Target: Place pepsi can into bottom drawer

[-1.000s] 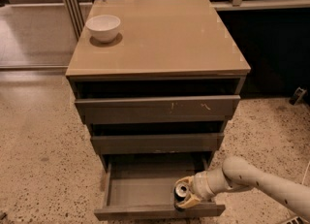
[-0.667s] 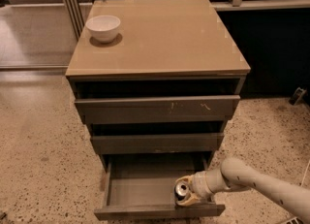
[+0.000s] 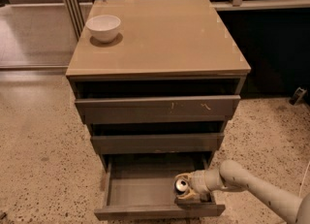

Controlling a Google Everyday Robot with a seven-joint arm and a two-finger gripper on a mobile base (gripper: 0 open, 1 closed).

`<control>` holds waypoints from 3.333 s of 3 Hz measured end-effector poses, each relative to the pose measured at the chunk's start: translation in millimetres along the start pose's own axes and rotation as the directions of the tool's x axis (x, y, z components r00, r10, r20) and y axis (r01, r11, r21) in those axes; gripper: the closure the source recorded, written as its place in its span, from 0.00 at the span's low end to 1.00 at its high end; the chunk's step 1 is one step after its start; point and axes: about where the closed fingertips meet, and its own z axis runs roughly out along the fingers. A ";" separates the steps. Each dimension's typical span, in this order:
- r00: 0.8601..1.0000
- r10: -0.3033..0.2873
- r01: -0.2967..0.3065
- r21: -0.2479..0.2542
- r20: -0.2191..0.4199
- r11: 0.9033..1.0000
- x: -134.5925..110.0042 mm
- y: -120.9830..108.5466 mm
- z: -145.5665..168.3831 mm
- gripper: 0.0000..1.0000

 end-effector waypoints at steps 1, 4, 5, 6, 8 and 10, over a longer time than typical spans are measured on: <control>1.000 0.000 0.000 0.000 0.000 1.000 -0.1 0.1 0.1 1.00; 0.997 -0.078 0.077 0.057 0.017 0.995 39.7 -33.0 27.9 1.00; 0.998 -0.050 0.048 0.066 0.027 0.997 65.5 -50.1 44.8 1.00; 0.999 -0.014 0.011 0.074 0.031 0.997 88.2 -63.5 57.8 1.00; 0.999 0.044 -0.046 0.083 0.031 0.995 119.3 -70.1 70.9 1.00; 0.999 0.044 -0.046 0.083 0.031 0.996 116.2 -71.1 68.2 0.82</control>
Offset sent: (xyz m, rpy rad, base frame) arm 0.0163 -0.0121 -0.0188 -0.0182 -0.0979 0.0144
